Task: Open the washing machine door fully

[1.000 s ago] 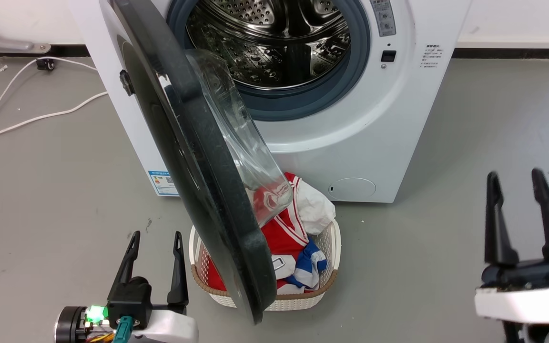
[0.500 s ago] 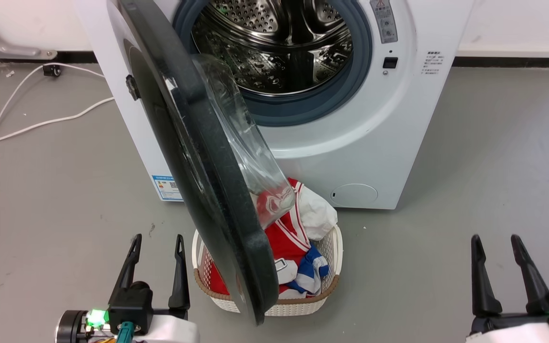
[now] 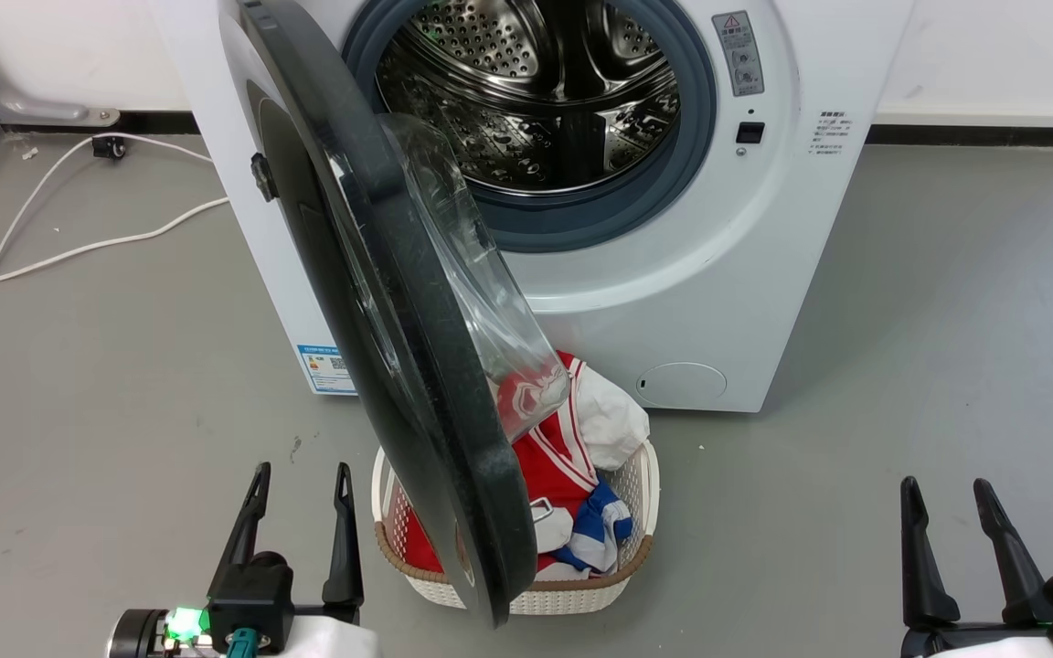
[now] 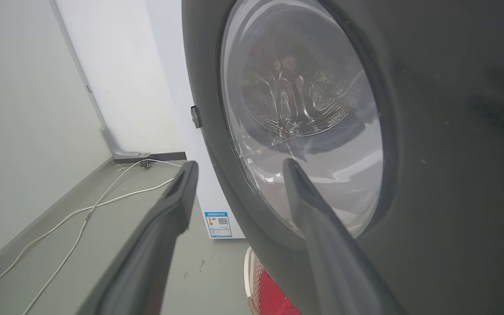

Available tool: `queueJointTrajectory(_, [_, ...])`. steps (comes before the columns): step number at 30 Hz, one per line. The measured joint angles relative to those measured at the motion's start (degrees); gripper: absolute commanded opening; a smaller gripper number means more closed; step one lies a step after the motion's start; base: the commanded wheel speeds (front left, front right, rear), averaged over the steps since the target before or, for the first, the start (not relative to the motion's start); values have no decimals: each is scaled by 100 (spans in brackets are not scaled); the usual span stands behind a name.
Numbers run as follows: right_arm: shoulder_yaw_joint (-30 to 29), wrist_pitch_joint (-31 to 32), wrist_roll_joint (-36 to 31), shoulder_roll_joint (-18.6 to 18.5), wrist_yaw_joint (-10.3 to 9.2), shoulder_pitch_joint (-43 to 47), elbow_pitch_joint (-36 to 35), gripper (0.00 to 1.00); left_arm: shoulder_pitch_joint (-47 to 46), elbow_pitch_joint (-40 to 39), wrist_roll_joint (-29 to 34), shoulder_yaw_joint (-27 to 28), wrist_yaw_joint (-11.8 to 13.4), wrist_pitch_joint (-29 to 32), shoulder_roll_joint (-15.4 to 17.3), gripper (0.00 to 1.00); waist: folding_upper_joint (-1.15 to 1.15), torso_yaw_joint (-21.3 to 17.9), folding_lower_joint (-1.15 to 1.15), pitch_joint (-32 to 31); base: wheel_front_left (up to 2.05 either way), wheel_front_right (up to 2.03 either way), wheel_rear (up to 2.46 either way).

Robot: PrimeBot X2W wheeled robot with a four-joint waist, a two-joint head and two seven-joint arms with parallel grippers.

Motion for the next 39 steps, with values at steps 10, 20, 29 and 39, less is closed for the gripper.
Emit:
queueJointTrajectory(10, [35,-1,10,0,0,-1,30,100,6,48,-12,47,31,0,-3,0,0,-1,0,-35,0,0,0])
queueJointTrajectory(20, [27,-1,52,0,0,-11,32,100,-182,-595,3,410,235,0,129,0,0,25,0,-47,0,0,0])
queueJointTrajectory(29, [64,0,60,0,0,-24,47,100,-467,-1642,147,412,339,-1,214,0,0,26,0,-52,0,0,0])
queueJointTrajectory(39, [97,-1,68,1,0,-25,54,100,-946,-2573,300,-193,258,-1,302,0,0,28,0,-57,0,0,0])
